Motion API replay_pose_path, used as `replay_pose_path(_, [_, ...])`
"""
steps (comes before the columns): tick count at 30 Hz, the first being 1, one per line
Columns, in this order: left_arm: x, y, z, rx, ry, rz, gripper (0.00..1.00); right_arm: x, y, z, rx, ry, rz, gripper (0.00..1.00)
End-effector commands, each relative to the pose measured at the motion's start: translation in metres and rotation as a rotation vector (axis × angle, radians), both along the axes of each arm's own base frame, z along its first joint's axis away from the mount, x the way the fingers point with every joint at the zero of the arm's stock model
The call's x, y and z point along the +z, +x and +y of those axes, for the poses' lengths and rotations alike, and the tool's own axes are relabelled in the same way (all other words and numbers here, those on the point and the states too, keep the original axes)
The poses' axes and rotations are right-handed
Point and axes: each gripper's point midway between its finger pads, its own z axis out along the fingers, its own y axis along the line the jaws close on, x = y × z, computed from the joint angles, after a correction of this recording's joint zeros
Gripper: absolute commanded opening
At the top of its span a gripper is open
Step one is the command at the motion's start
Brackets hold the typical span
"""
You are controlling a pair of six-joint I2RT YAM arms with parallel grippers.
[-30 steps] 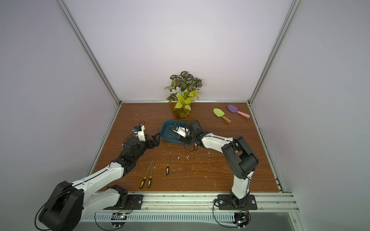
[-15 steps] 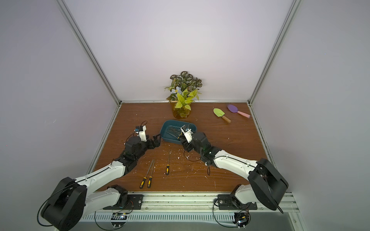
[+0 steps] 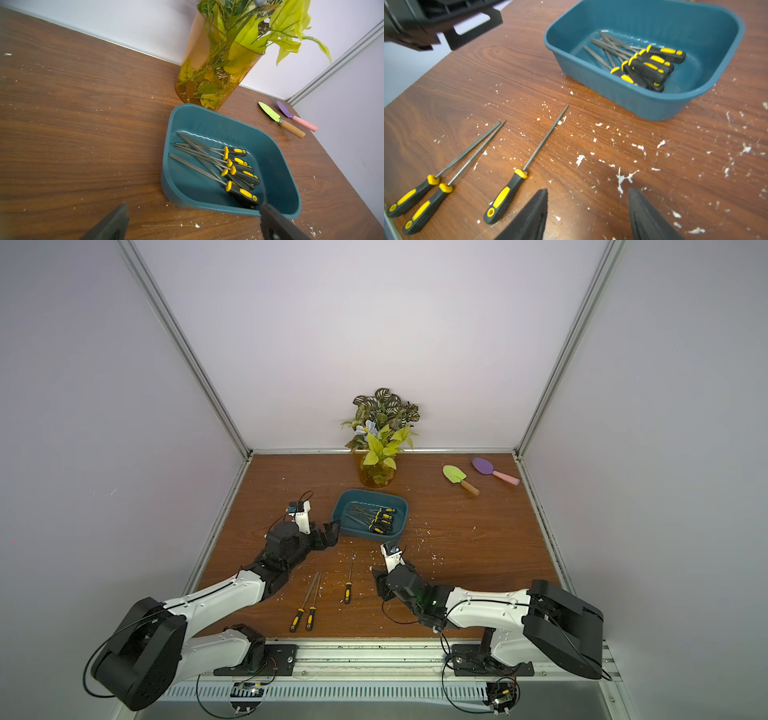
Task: Put the file tool into the storage box
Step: Pick up the file tool from the center of the board.
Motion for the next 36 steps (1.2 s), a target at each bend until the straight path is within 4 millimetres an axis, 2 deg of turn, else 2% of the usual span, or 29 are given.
replay_pose_path(1, [0.012, 0.003, 0.010, 0.051, 0.038, -0.053, 1.00, 0.005, 0.001, 0.018, -0.036, 0.042, 0.005, 0.67])
replay_pose_path(4, [0.010, 0.005, 0.018, 0.069, 0.045, -0.047, 1.00, -0.004, -0.005, 0.031, -0.002, 0.010, 0.021, 0.67])
replay_pose_path(9, [0.007, 0.006, 0.022, 0.077, 0.049, -0.036, 1.00, -0.008, -0.011, 0.054, 0.054, 0.037, 0.038, 0.67])
replay_pose_path(15, [0.006, 0.008, 0.029, 0.101, 0.099, -0.040, 1.00, -0.011, -0.017, 0.064, 0.079, 0.066, 0.064, 0.65])
replay_pose_path(22, [0.004, 0.009, 0.037, 0.127, 0.089, -0.030, 1.00, -0.018, -0.029, 0.066, 0.082, 0.050, 0.102, 0.64])
replay_pose_path(27, [0.001, 0.009, 0.047, 0.169, 0.125, -0.029, 1.00, -0.026, -0.041, 0.081, 0.122, 0.015, 0.134, 0.66])
replay_pose_path(33, [0.006, 0.008, 0.037, 0.122, 0.084, -0.032, 1.00, -0.037, -0.047, 0.092, 0.109, 0.007, 0.144, 0.67])
replay_pose_path(36, [0.009, 0.008, 0.045, 0.155, 0.120, -0.045, 1.00, -0.044, -0.048, 0.103, 0.108, -0.046, 0.140, 0.67])
